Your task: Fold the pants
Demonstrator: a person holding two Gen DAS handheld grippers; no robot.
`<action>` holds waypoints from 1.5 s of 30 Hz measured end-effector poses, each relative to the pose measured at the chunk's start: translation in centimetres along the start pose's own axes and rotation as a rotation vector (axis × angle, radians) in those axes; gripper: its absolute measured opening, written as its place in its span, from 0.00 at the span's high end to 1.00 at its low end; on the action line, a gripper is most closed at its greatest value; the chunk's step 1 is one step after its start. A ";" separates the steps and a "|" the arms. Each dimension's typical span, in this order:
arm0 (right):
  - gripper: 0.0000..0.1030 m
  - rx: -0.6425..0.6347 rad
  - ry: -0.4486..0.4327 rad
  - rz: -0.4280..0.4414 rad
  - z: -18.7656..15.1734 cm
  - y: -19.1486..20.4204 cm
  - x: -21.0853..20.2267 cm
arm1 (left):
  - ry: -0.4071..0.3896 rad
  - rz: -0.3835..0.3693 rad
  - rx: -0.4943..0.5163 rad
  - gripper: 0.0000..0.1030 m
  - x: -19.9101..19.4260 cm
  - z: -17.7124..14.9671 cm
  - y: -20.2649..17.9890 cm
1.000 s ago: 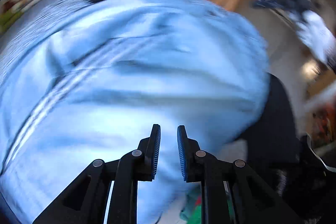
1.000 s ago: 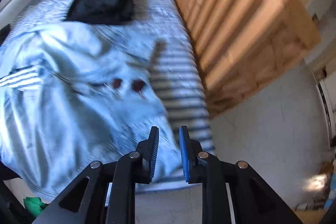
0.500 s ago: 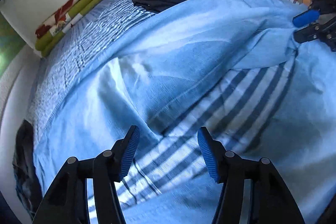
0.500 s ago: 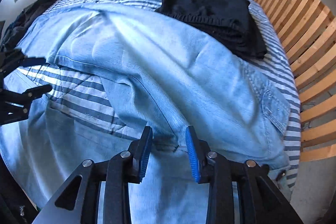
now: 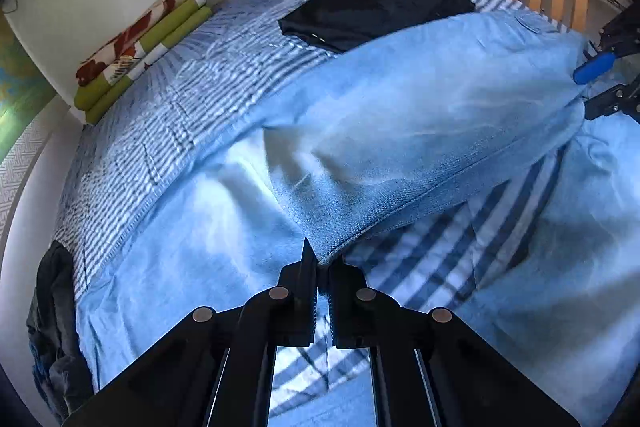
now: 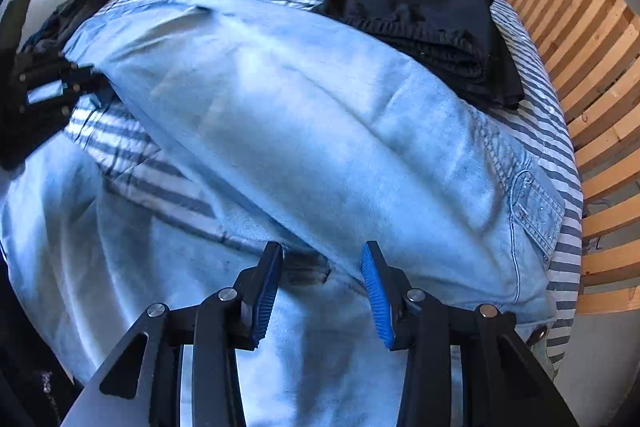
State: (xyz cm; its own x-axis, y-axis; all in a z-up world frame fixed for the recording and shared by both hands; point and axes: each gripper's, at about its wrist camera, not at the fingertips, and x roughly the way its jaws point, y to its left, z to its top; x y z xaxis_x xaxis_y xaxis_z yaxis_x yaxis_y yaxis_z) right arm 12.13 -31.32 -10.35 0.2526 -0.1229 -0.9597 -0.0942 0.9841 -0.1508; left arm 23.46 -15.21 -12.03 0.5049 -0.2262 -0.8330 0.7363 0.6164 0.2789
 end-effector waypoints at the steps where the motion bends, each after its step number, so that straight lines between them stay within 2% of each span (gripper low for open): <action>1: 0.64 -0.033 0.022 -0.008 -0.4 0.8 0.5 | 0.038 -0.012 0.020 0.96 0.1 -0.8 -0.4; 2: 0.64 -0.072 0.047 -0.030 -0.7 1.6 1.0 | 0.081 -0.013 0.046 0.92 0.5 -1.6 -0.9; 3: 0.64 -0.096 0.057 -0.057 -0.9 2.0 1.3 | 0.110 0.017 0.073 0.89 0.8 -2.2 -1.3; 4: 0.64 -0.105 0.052 -0.094 -1.0 2.5 1.2 | 0.109 0.049 0.076 0.89 0.3 -2.6 -1.3; 7: 0.64 -0.052 -0.009 -0.109 -1.2 1.9 -1.3 | 0.039 -0.001 -0.062 0.85 -3.5 -3.5 1.1; 8: 0.64 -0.027 -0.033 -0.113 -1.5 1.5 -2.6 | 0.015 -0.006 -0.109 0.80 -5.1 -3.9 2.1; 9: 0.64 -0.007 -0.047 -0.114 -1.9 1.0 -3.6 | -0.017 -0.006 -0.164 0.77 -7.2 -4.7 3.4; 13: 0.64 0.070 -0.125 -0.134 -4.7 -0.1 -8.0 | -0.102 -0.013 -0.359 0.75 -14.2 -9.2 8.9; 16: 0.64 0.105 -0.208 -0.178 -6.3 -0.2 -10.8 | -0.136 0.017 -0.506 0.71 -19.0 -14.6 12.2; 18: 0.64 0.107 -0.285 -0.228 -6.6 -0.1 -12.5 | -0.130 0.049 -0.605 0.69 -21.1 -18.8 14.5; 20: 0.64 0.089 -0.328 -0.288 -6.0 0.8 -13.9 | -0.109 0.100 -0.692 0.67 -22.3 -22.8 16.6; 22: 0.64 0.050 -0.359 -0.318 -4.5 1.7 -15.2 | -0.084 0.120 -0.791 0.64 -23.5 -27.0 18.6; 24: 0.64 0.033 -0.393 -0.302 -2.7 2.7 -16.7 | -0.045 0.147 -0.872 0.56 -24.0 -31.0 19.9; 26: 0.64 -0.003 -0.416 -0.259 -1.6 4.2 -17.6 | 0.003 0.172 -0.929 0.54 -23.9 -34.8 20.5; 30: 0.64 -0.196 -0.385 -0.195 -1.5 10.1 -16.5 | 0.093 0.137 -1.044 0.53 -22.0 -41.3 20.5; 32: 0.64 -0.282 -0.330 -0.144 -2.9 13.1 -14.5 | 0.119 0.112 -1.084 0.51 -20.8 -43.2 20.5; 35: 0.64 -0.365 -0.260 -0.075 -5.4 16.4 -11.9 | 0.176 0.119 -1.111 0.45 -19.0 -45.3 20.0; 40: 0.63 -0.486 -0.187 0.002 -10.3 20.8 -8.0 | 0.188 0.050 -1.093 0.45 -17.2 -45.8 18.3; 43: 0.63 -0.558 -0.144 0.021 -12.4 22.3 -6.4 | 0.204 0.075 -1.060 0.46 -16.4 -45.8 17.1; 44: 0.63 -0.571 -0.133 0.030 -12.9 22.5 -6.2 | 0.200 0.078 -1.058 0.53 -16.3 -45.8 16.8; 45: 0.63 -0.588 -0.112 0.047 -13.5 22.9 -5.7 | 0.197 0.082 -1.059 0.68 -16.2 -45.7 16.5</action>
State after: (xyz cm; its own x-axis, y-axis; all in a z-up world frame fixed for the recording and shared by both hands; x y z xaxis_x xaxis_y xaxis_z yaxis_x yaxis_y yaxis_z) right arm -4.48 -9.83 -11.48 0.3321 -0.0348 -0.9426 -0.6170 0.7479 -0.2450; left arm 6.84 33.11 -15.73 0.3837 -0.0870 -0.9193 -0.1081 0.9845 -0.1383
